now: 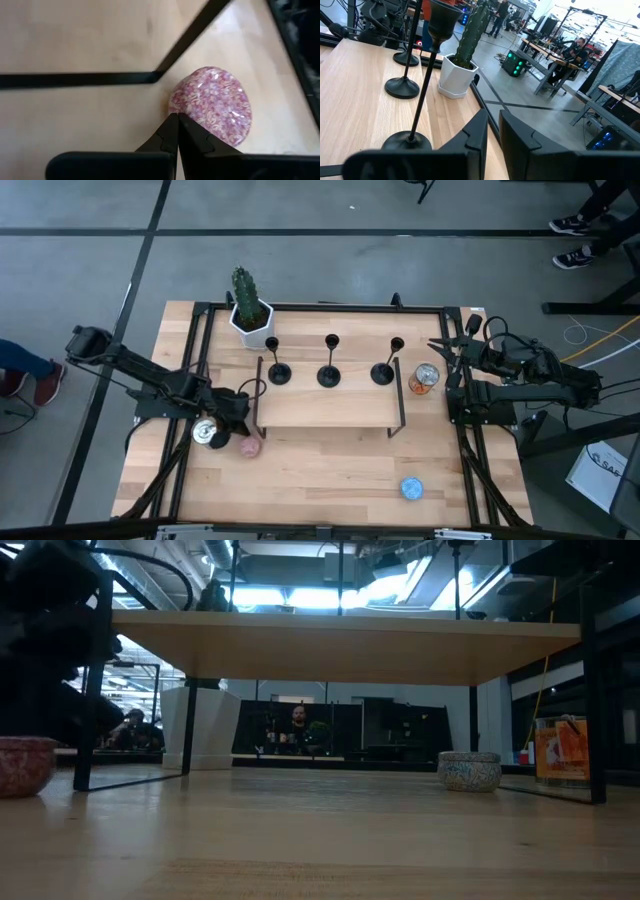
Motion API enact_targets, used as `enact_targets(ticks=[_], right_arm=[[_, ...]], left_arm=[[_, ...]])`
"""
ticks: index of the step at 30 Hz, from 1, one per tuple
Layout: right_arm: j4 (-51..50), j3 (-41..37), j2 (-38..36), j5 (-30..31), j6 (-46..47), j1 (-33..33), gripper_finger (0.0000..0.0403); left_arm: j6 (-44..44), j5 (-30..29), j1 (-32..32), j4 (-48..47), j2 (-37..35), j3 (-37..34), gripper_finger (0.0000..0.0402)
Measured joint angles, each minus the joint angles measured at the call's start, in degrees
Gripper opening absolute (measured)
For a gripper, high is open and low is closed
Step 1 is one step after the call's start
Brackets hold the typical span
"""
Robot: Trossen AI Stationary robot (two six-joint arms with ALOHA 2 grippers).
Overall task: Pick & Place candle stick holders
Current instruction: Put the red scented candle on the shelf
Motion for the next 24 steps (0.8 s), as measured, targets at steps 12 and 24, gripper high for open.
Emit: enact_targets(ticks=[12,24], right_arm=[[0.0,0.0,0.0,0.0,0.0,0.0,0.0053],[0.0,0.0,0.0,0.0,0.0,0.0,0.0053]], left_arm=[[-4.5,2.2,-3.7,1.6,-0.8,0.0,0.0002],[-4.4,2.2,-3.8,4.1,-7.9,0.0,0.0003]])
